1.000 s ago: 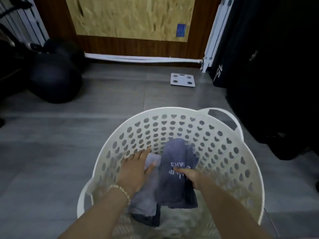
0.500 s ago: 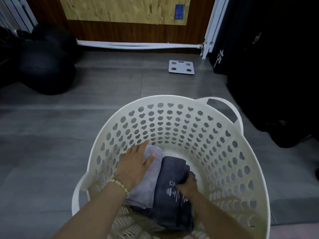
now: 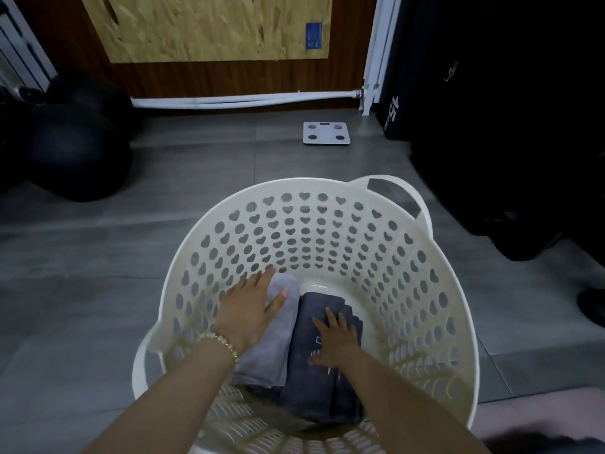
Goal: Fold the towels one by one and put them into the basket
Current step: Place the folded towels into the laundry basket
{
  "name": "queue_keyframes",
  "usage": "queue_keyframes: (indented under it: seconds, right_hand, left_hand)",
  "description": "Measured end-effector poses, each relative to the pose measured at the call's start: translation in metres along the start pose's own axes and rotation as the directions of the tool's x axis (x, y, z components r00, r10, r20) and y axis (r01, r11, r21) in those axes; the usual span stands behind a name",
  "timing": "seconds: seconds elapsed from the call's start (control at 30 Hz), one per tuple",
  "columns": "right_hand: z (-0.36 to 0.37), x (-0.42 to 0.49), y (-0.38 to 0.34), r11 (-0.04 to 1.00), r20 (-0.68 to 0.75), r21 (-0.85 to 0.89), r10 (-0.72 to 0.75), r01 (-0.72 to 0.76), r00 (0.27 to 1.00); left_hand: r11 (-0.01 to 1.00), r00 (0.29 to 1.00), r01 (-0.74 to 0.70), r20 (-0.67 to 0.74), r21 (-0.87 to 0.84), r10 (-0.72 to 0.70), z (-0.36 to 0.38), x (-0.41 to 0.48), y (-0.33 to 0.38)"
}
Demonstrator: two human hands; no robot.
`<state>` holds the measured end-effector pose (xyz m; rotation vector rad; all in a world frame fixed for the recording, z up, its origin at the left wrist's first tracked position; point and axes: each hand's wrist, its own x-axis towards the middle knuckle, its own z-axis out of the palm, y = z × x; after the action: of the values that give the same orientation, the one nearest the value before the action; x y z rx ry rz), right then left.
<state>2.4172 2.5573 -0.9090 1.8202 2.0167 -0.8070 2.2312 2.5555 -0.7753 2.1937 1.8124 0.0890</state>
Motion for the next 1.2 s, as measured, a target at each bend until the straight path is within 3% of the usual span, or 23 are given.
queue_keyframes:
  seconds: [0.1, 0.23, 0.37, 0.43, 0.5, 0.6, 0.67, 0.8, 0.87, 0.93, 1.03, 1.13, 1.2]
  right_hand:
    - [-0.038, -0.024, -0.003, 0.976, -0.031, 0.215, -0.033, 0.039, 0.999]
    - [-0.114, -0.088, 0.008, 0.876, -0.306, 0.412, -0.126, 0.251, 0.944]
    - [-0.166, -0.169, 0.05, 0.836, -0.637, 0.337, -0.137, 0.434, 0.759]
    - [-0.172, -0.209, 0.084, 0.82, -0.744, 0.339, -0.066, 0.461, 0.665]
    - [-0.158, -0.243, 0.125, 0.817, -0.778, 0.397, 0.058, 0.418, 0.625]
    - [-0.105, -0.291, 0.187, 0.747, -0.714, 0.595, 0.322, 0.295, 0.622]
    - [-0.058, -0.321, 0.222, 0.657, -0.594, 0.731, 0.48, 0.185, 0.646]
    - [0.044, -0.375, 0.273, 0.412, -0.307, 0.911, 0.705, -0.017, 0.639]
    - [0.093, -0.391, 0.292, 0.316, -0.166, 0.941, 0.74, -0.12, 0.652]
    - [0.158, -0.384, 0.327, 0.136, 0.017, 0.971, 0.777, -0.195, 0.63]
    - [0.199, -0.395, 0.326, -0.091, 0.122, 0.992, 0.79, -0.082, 0.601]
    - [0.196, -0.412, 0.303, -0.34, 0.254, 0.94, 0.712, 0.005, 0.655]
    - [0.206, -0.407, 0.302, -0.431, 0.29, 0.901, 0.672, 0.042, 0.682]
  left_hand:
    - [0.998, 0.999, -0.031, 0.044, 0.063, 0.029, -0.007, -0.012, 0.001]
    - [0.993, 0.995, -0.101, 0.007, 0.061, 0.101, -0.024, -0.016, 0.026]
    - [0.97, 0.977, -0.188, -0.134, -0.153, 0.168, -0.038, -0.025, 0.085]
    - [0.929, 0.963, -0.238, -0.196, -0.283, 0.187, -0.039, -0.036, 0.124]
    - [0.881, 0.944, -0.299, -0.245, -0.366, 0.219, -0.036, -0.049, 0.165]
    - [0.813, 0.902, -0.417, -0.296, -0.407, 0.314, -0.02, -0.077, 0.23]
    - [0.785, 0.879, -0.472, -0.281, -0.402, 0.385, 0.001, -0.101, 0.268]
    - [0.782, 0.871, -0.479, -0.111, -0.399, 0.478, 0.075, -0.142, 0.321]
    - [0.821, 0.873, -0.443, 0.037, -0.359, 0.487, 0.119, -0.16, 0.335]
    - [0.864, 0.864, -0.4, 0.188, -0.307, 0.467, 0.162, -0.176, 0.344]
    - [0.894, 0.821, -0.349, 0.367, -0.282, 0.437, 0.211, -0.193, 0.35]
    - [0.911, 0.767, -0.359, 0.49, -0.205, 0.413, 0.242, -0.197, 0.353]
    - [0.907, 0.73, -0.375, 0.543, -0.192, 0.416, 0.256, -0.197, 0.359]
